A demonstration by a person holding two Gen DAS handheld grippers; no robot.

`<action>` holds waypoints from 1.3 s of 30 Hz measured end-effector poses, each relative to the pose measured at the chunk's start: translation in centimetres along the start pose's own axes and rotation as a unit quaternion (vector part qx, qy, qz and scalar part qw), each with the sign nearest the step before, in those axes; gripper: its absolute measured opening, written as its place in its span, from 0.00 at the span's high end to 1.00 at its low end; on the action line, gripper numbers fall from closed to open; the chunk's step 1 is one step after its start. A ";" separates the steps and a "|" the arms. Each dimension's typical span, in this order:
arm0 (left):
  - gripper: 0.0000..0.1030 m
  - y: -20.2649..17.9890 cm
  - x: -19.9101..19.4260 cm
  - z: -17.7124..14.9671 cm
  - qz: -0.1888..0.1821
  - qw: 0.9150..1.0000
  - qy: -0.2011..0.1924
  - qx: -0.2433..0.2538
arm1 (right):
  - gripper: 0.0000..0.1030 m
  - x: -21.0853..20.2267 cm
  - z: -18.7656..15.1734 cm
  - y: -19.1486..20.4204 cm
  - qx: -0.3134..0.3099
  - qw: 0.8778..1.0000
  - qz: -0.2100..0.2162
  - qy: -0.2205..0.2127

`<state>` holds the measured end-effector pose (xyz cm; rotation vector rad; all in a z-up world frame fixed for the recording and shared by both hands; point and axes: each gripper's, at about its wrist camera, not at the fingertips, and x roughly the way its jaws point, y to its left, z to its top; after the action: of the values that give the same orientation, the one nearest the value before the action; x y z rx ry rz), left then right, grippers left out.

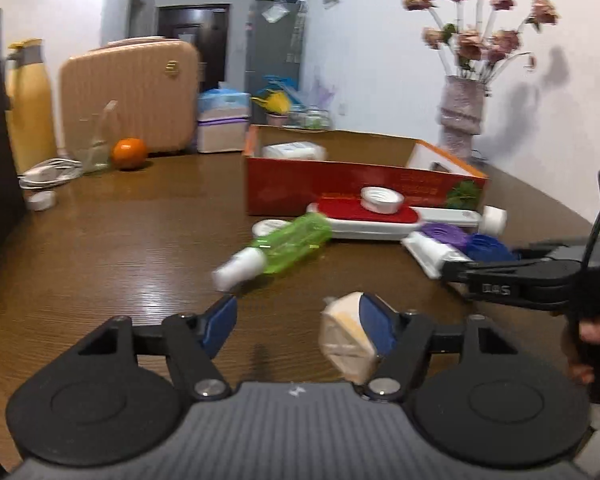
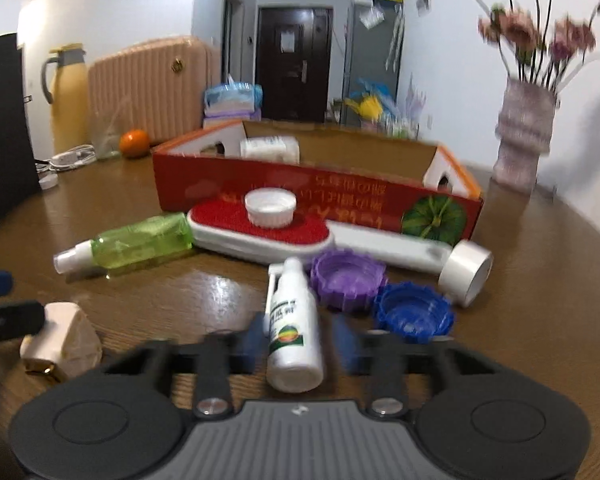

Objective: Organize rigid objects
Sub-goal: 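Close left gripper on the beige cube while right gripper grasps the white bottle, then carry the beige cube and white bottle over the cardboard box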

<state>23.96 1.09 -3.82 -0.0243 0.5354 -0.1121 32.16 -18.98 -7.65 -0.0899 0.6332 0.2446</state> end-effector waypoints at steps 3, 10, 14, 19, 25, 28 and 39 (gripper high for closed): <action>0.40 1.0 -0.1 0.2 0.040 0.999 0.003 -0.015 | 0.74 -0.4 -0.4 -0.2 0.013 1.000 0.002 0.007; 0.33 -0.6 -1.1 0.6 -0.043 0.998 0.002 -0.044 | 0.74 -4.1 -2.8 0.3 0.022 1.000 0.014 0.016; 0.53 -3.0 0.7 0.0 -0.037 0.998 0.034 -0.035 | 0.72 -4.7 -3.0 0.3 0.012 1.000 0.013 0.008; 0.68 -3.3 1.3 -0.3 -0.022 0.999 0.025 -0.026 | 0.72 -4.1 -2.9 -0.2 0.015 1.000 0.019 0.007; 0.54 -2.3 1.4 -0.2 -0.021 0.999 0.025 -0.002 | 0.71 -3.5 -2.9 -0.4 0.022 0.999 0.029 0.009; 0.69 -2.5 2.3 -0.4 -0.026 0.999 0.045 -0.003 | 0.71 -3.2 -2.7 -0.5 0.026 0.999 0.032 0.008; 0.69 -2.4 -0.1 -0.7 -0.015 1.000 0.006 -0.014 | 0.74 -5.6 -3.6 0.1 0.024 0.999 0.031 -0.007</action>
<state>23.30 -1.25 -4.20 -0.0582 0.5493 -0.1340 25.68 -20.59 -7.21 -0.0220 0.6275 0.2894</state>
